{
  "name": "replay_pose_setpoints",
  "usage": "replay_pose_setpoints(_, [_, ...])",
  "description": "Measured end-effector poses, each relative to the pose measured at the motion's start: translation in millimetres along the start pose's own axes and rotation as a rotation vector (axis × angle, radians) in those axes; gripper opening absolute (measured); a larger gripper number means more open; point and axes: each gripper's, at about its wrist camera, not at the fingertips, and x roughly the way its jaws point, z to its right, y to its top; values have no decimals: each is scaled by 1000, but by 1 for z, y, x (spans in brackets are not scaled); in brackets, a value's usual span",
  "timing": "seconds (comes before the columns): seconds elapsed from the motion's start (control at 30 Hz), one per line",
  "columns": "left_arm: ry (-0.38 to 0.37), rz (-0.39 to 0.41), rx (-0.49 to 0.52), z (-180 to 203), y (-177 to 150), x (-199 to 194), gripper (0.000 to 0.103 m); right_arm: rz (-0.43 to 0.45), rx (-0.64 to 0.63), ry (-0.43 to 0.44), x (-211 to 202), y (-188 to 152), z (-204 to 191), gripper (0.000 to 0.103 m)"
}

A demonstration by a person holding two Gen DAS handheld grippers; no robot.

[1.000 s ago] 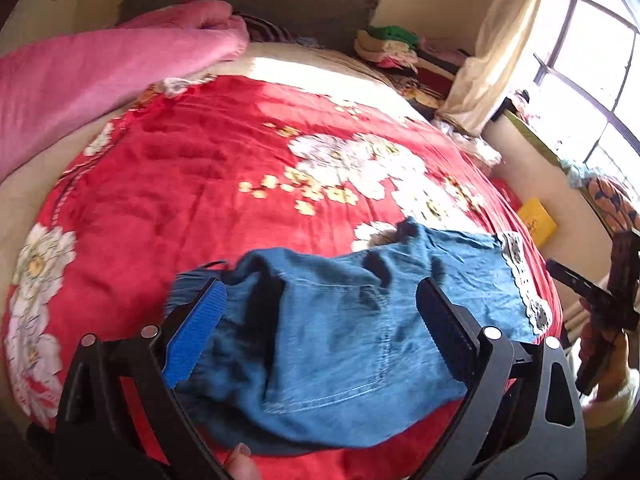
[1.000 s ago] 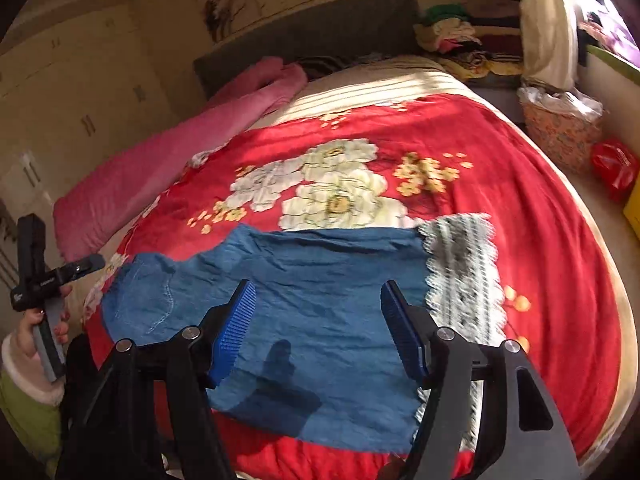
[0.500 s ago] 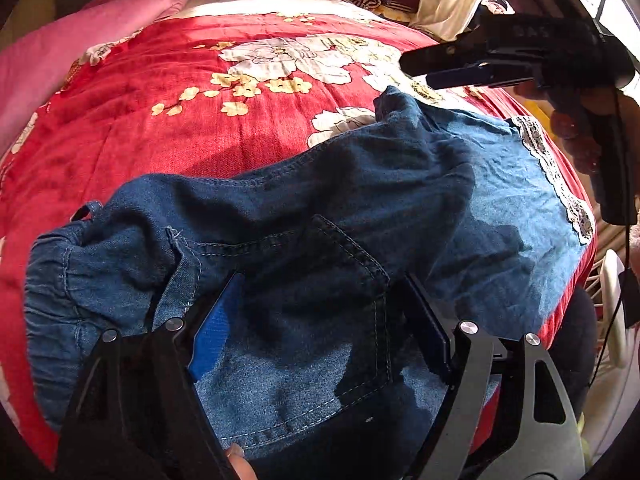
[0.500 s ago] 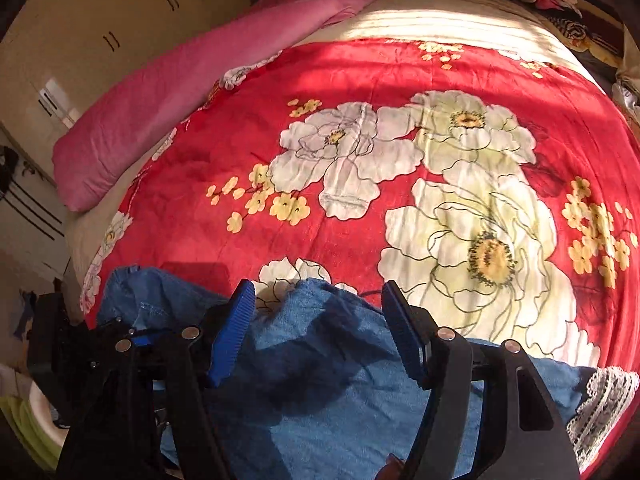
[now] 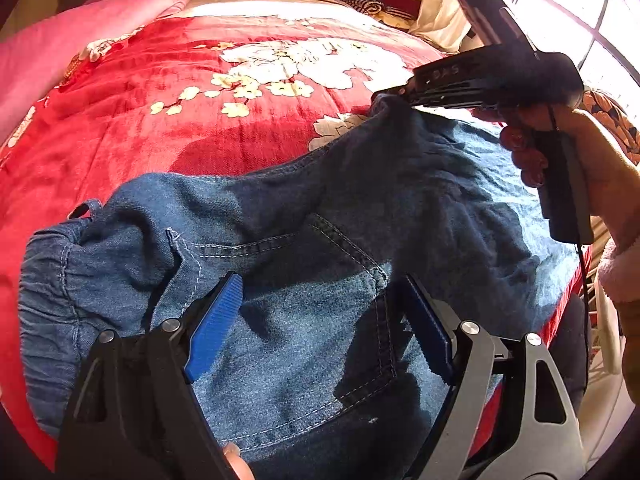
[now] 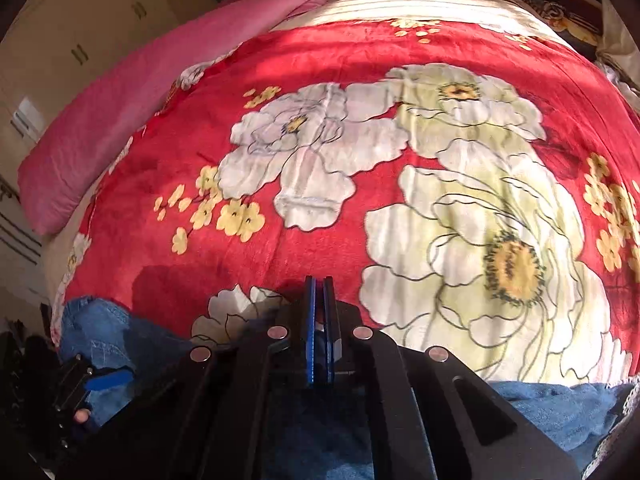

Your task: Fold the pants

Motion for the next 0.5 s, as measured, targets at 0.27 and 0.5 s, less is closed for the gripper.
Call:
replay_pose_setpoints(0.27, [-136,73,-60,6,29,-37,82,290,173,53,-148,-52,89,60])
replay_pose_setpoints(0.5, [-154,-23,-112,19,103,27,84,273,306,-60,-176,-93,180,68])
